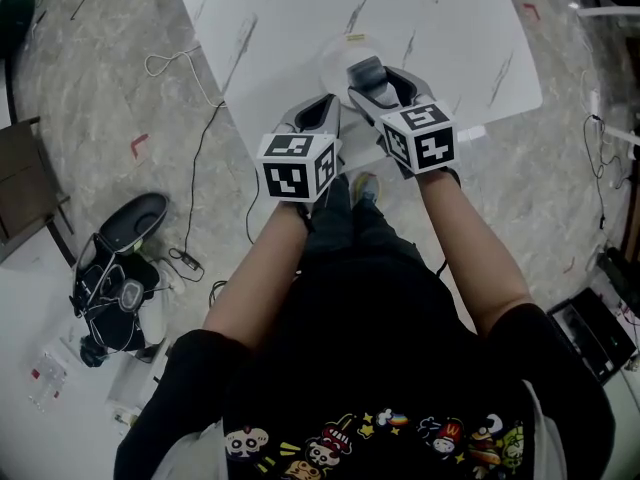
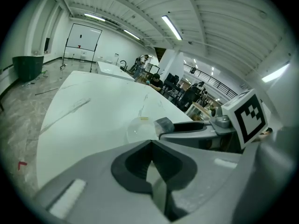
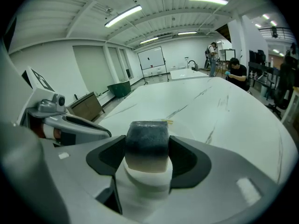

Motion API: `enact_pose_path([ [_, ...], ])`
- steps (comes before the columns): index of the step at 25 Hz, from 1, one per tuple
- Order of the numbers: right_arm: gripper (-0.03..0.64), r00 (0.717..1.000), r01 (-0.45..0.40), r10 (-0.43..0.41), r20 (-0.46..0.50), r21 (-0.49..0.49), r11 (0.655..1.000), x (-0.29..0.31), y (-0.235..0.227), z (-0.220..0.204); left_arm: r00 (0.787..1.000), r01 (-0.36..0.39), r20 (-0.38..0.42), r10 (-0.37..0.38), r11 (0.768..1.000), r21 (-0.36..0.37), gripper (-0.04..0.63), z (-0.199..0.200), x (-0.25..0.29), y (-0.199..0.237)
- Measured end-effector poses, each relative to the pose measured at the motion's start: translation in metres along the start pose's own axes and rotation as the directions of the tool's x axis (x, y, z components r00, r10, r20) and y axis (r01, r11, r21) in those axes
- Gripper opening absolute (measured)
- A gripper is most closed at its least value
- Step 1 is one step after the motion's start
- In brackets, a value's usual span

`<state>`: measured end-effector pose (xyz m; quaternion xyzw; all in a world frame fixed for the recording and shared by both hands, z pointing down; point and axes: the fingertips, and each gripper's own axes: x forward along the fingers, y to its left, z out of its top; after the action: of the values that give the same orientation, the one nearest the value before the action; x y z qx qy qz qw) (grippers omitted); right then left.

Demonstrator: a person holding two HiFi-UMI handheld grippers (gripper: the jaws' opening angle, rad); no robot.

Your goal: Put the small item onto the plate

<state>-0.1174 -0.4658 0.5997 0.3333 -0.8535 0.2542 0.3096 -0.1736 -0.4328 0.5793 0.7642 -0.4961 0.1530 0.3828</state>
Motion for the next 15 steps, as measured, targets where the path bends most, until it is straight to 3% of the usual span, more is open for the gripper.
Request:
enact_pose_path([
  [15, 0.318, 0.994, 0.069, -0.075, -0.085, -0.072, 0.995, 0.031, -0.017, -0.004, 1.000, 0.000, -0.017, -0.001, 1.000, -0.022, 0.000, -0.003, 0.004, 0.011],
])
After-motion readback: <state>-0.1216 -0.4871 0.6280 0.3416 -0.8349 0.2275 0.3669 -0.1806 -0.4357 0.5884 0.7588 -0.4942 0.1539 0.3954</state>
